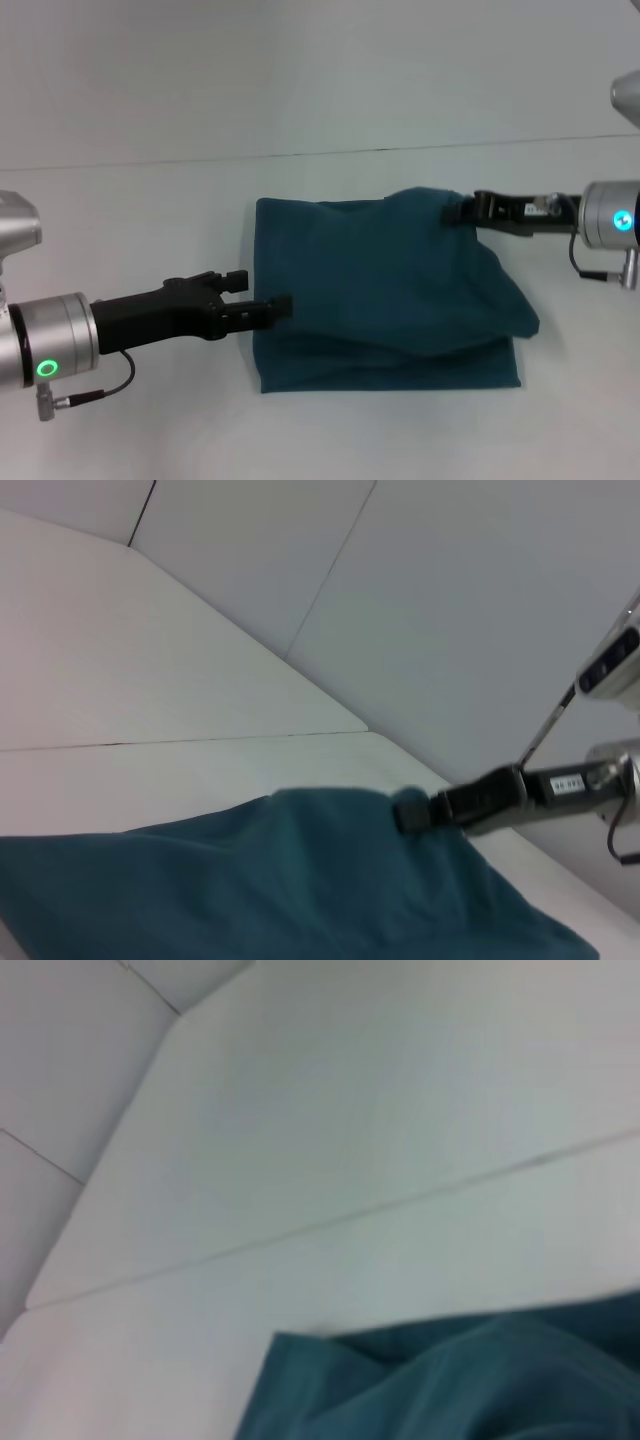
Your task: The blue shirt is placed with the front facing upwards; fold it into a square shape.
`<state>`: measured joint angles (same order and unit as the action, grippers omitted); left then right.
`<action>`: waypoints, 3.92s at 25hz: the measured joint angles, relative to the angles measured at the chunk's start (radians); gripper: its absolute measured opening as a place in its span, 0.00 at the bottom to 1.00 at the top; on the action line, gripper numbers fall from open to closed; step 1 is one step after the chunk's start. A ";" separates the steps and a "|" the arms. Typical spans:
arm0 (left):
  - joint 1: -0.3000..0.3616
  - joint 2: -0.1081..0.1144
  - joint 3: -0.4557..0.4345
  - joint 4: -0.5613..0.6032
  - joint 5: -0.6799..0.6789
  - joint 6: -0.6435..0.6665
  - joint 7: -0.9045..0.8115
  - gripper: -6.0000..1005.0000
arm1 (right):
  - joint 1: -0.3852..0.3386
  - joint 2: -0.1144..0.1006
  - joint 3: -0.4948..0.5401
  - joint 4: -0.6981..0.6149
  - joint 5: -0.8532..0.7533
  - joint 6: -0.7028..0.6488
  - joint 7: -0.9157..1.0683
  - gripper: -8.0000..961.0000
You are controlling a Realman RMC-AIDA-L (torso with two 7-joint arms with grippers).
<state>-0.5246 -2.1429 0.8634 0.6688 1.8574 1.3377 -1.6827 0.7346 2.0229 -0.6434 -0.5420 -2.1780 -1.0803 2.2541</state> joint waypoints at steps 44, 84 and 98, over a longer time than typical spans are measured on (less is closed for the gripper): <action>-0.007 0.001 -0.021 -0.002 0.006 -0.005 -0.031 0.96 | -0.038 -0.031 -0.090 -0.035 0.021 0.220 0.003 0.51; -0.012 -0.006 -0.009 -0.023 0.111 0.032 -0.068 0.96 | -0.204 -0.103 -0.081 -0.091 -0.017 -0.274 0.038 0.59; -0.025 -0.008 -0.009 -0.038 0.111 0.016 -0.060 0.96 | -0.173 -0.100 -0.080 -0.051 -0.007 -0.297 0.038 0.33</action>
<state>-0.5501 -2.1507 0.8543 0.6308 1.9680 1.3532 -1.7423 0.5621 1.9226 -0.7239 -0.5927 -2.1850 -1.3776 2.2918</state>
